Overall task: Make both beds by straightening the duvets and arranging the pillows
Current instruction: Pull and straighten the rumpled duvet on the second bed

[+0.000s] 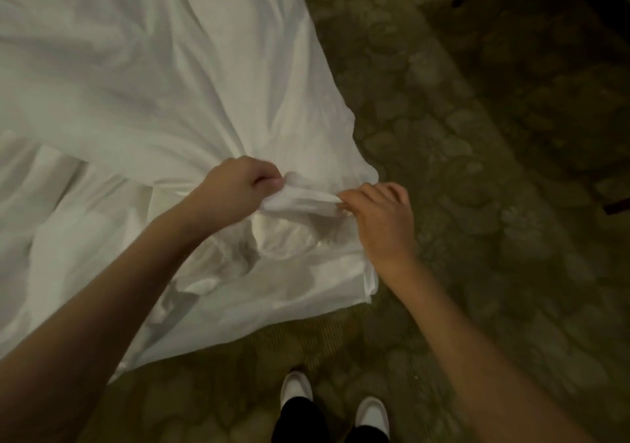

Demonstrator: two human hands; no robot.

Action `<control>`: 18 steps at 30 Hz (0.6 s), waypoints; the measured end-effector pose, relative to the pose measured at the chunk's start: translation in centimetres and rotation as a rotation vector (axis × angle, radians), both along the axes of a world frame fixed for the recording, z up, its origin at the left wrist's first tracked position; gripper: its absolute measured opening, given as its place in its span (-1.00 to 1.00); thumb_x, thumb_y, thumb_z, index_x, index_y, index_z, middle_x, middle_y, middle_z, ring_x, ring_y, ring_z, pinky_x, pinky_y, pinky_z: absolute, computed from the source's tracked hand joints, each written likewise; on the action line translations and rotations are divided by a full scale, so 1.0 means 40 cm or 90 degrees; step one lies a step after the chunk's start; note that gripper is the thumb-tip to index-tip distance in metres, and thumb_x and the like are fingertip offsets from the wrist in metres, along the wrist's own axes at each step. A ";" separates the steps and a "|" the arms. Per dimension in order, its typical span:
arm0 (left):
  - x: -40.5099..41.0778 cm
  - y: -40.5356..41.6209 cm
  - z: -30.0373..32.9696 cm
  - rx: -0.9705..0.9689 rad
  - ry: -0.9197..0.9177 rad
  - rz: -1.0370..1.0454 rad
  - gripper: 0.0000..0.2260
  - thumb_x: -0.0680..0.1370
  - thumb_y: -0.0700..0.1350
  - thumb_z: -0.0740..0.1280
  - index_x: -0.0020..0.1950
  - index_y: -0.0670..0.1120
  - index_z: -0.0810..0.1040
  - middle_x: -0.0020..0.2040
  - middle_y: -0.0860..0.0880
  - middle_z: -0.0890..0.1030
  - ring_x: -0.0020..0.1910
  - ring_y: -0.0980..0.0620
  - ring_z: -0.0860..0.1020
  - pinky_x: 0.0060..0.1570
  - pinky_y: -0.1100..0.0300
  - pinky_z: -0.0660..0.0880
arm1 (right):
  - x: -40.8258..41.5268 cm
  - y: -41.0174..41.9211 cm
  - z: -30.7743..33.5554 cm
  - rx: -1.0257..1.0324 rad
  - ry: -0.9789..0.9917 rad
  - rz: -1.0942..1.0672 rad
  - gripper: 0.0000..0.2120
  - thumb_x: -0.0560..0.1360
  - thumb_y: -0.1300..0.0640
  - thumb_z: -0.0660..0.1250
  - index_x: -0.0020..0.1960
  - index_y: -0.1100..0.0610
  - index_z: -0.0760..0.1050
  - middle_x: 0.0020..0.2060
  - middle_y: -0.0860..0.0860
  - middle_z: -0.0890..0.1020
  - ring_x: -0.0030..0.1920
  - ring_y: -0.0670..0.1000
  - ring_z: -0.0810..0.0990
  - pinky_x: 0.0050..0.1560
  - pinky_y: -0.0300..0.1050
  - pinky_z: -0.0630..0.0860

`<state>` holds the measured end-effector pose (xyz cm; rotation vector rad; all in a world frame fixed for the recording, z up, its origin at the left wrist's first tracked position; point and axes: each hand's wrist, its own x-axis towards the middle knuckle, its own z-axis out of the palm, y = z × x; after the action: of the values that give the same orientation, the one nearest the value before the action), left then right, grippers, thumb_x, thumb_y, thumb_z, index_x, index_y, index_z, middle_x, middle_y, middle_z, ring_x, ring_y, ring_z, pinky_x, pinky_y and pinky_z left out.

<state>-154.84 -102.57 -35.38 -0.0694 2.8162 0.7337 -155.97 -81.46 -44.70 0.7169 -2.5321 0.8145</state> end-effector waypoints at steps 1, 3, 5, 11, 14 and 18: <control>0.023 0.021 -0.025 -0.005 -0.002 0.002 -0.83 0.60 -0.14 0.25 -0.02 -0.15 0.62 -0.16 -0.06 0.56 -0.08 -0.06 0.51 -0.11 0.14 0.30 | 0.013 0.023 -0.019 0.021 -0.006 -0.006 -0.86 0.35 0.20 0.36 -0.13 0.06 0.63 -0.28 -0.02 0.60 -0.18 -0.01 0.49 0.02 -0.13 0.28; 0.074 0.062 -0.109 -0.029 -0.021 0.013 -0.84 0.59 -0.11 0.26 0.01 -0.10 0.62 -0.08 -0.07 0.61 0.00 -0.08 0.54 -0.09 0.13 0.34 | 0.055 0.064 -0.073 0.086 -0.072 -0.015 -0.78 0.28 0.25 0.47 -0.10 0.04 0.64 -0.21 0.00 0.61 -0.13 0.02 0.51 0.05 -0.08 0.37; 0.117 0.088 -0.202 -0.045 -0.014 0.035 -0.87 0.58 -0.13 0.27 0.00 -0.09 0.60 0.00 -0.07 0.61 0.05 -0.12 0.53 -0.06 0.10 0.36 | 0.099 0.085 -0.121 0.113 -0.201 0.002 -0.66 0.30 0.29 0.51 0.03 0.05 0.64 -0.02 0.05 0.64 -0.02 0.11 0.58 0.07 0.03 0.50; 0.178 0.123 -0.267 -0.115 0.143 -0.072 -0.68 0.46 -0.03 0.14 0.12 0.07 0.60 0.10 0.03 0.55 0.13 -0.06 0.43 0.06 0.05 0.36 | 0.166 0.124 -0.175 0.135 -0.287 0.054 -0.50 0.52 0.14 0.35 0.44 0.03 0.34 0.40 0.06 0.40 0.41 0.02 0.27 0.36 0.13 0.27; 0.194 0.129 -0.284 -0.140 0.125 -0.140 -0.58 0.40 -0.04 0.16 0.21 0.10 0.57 0.25 0.02 0.53 0.28 -0.01 0.35 0.24 0.04 0.22 | 0.176 0.119 -0.193 0.192 -0.348 0.070 -0.47 0.61 -0.05 0.10 0.54 -0.05 0.06 0.53 0.00 0.13 0.53 0.00 0.01 0.45 0.10 0.04; 0.172 0.111 -0.290 -0.115 0.071 -0.150 -0.54 0.39 -0.01 0.14 0.24 0.06 0.57 0.29 -0.01 0.53 0.29 -0.01 0.35 0.28 0.08 0.20 | 0.171 0.102 -0.196 0.213 -0.340 0.041 -0.44 0.56 -0.16 -0.11 0.54 -0.05 0.07 0.53 0.01 0.16 0.51 -0.02 0.02 0.45 0.17 0.00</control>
<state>-147.97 -98.12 -46.99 0.2780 2.9206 0.4420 -149.13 -77.37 -52.53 0.7646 -3.1949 0.6753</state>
